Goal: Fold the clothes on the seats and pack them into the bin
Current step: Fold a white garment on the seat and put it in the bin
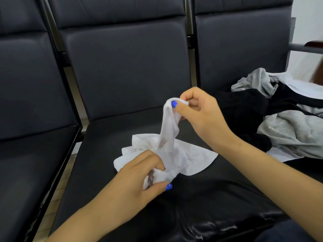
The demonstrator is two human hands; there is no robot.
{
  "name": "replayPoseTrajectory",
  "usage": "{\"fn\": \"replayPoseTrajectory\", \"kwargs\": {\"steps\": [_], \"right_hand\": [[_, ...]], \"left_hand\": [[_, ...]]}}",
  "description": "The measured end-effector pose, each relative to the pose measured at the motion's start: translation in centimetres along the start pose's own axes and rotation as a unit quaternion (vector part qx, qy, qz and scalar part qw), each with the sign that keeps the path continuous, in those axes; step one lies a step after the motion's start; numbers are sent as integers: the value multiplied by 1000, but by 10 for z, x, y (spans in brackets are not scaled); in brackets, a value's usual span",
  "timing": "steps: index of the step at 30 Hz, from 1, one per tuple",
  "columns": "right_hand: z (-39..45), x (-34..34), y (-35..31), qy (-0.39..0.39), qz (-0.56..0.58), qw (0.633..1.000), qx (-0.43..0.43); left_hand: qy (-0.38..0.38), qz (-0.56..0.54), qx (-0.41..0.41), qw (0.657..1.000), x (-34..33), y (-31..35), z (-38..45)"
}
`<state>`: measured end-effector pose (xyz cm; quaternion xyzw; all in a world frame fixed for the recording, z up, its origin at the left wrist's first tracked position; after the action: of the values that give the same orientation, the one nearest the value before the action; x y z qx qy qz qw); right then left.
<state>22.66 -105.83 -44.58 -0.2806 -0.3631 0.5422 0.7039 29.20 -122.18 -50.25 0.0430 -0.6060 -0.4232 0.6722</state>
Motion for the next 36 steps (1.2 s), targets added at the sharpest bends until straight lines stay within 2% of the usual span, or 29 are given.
{"fn": "replayPoseTrajectory", "kwargs": {"steps": [3, 7, 15, 20, 26, 29, 31, 33, 36], "right_hand": [[0, 3, -8, 24, 26, 999, 19], [0, 4, -7, 28, 32, 999, 21], [1, 11, 2, 49, 17, 999, 8], [0, 21, 9, 68, 6, 998, -15], [-1, 27, 15, 57, 4, 998, -27], [-1, 23, 14, 23, -6, 1000, -12], [-1, 19, 14, -1, -24, 1000, -5], [-1, 15, 24, -28, -42, 999, -14], [-7, 3, 61, -79, -56, 993, -69]], "left_hand": [[39, -15, -21, 999, 8, 9, 0], [82, 27, -32, 996, 16, 12, -4], [111, 10, -15, 994, 24, 3, -6], [188, 36, -21, 981, 35, -3, -9], [230, 77, -43, 969, 44, -1, -12], [227, 32, 12, 973, 45, -4, -12], [216, -53, 75, 972, 44, -13, -12], [212, -137, 132, 959, 43, -29, -9], [230, -197, 178, 936, 37, -55, -5]]}}
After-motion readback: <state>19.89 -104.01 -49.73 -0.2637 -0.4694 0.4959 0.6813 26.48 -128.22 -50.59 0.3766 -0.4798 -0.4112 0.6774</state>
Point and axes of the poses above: each hand's wrist, its own z-axis towards the middle knuckle, its own x-axis out of the back of the hand, y = z × x, the point moved 6 cm from there along z, towards the middle knuckle, and after that the axes turned 8 degrees about x, right-handed, at the moved point
